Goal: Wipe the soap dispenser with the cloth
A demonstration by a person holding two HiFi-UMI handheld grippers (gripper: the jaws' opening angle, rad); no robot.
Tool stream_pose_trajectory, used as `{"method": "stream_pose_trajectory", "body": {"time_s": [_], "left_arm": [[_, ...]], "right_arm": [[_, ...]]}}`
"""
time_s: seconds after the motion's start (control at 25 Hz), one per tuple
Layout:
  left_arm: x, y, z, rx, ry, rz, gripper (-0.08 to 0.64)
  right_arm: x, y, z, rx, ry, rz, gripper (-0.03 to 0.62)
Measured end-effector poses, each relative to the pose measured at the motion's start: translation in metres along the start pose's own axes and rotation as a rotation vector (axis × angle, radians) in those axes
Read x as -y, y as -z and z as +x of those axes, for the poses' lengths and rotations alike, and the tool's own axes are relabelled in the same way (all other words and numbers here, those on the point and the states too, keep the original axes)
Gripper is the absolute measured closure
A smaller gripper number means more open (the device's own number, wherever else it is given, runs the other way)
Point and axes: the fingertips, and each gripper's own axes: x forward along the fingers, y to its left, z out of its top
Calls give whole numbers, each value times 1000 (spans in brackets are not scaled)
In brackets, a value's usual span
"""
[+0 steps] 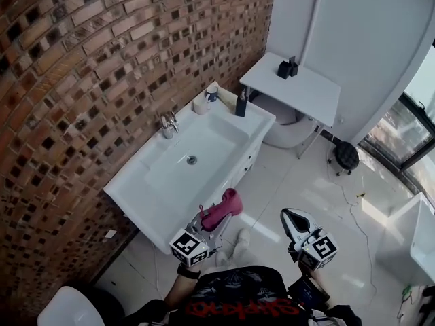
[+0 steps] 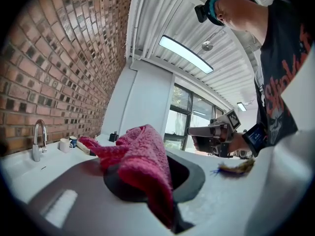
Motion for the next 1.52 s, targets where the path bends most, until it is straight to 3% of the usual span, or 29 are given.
{"method": "stream_pose_trajectory", "body": {"time_s": [0.4, 0.68, 1.0, 1.24, 1.52], "left_arm": [[-72, -4, 93, -58, -66, 10, 508], [-94, -34, 188, -66, -34, 77, 509], [-132, -15, 252, -127, -15, 40, 508], [-181, -12, 292, -133, 4, 19, 508], [-254, -31, 356, -91, 47, 11, 509]], "right_arm": [[116, -6, 58, 18, -36, 24, 594], [208, -19, 76, 48, -36, 59, 594], [272, -19, 106, 54, -49, 111, 594], [315, -15, 144, 29, -38, 120, 594], [382, -43, 199, 1, -17, 84, 594]]}}
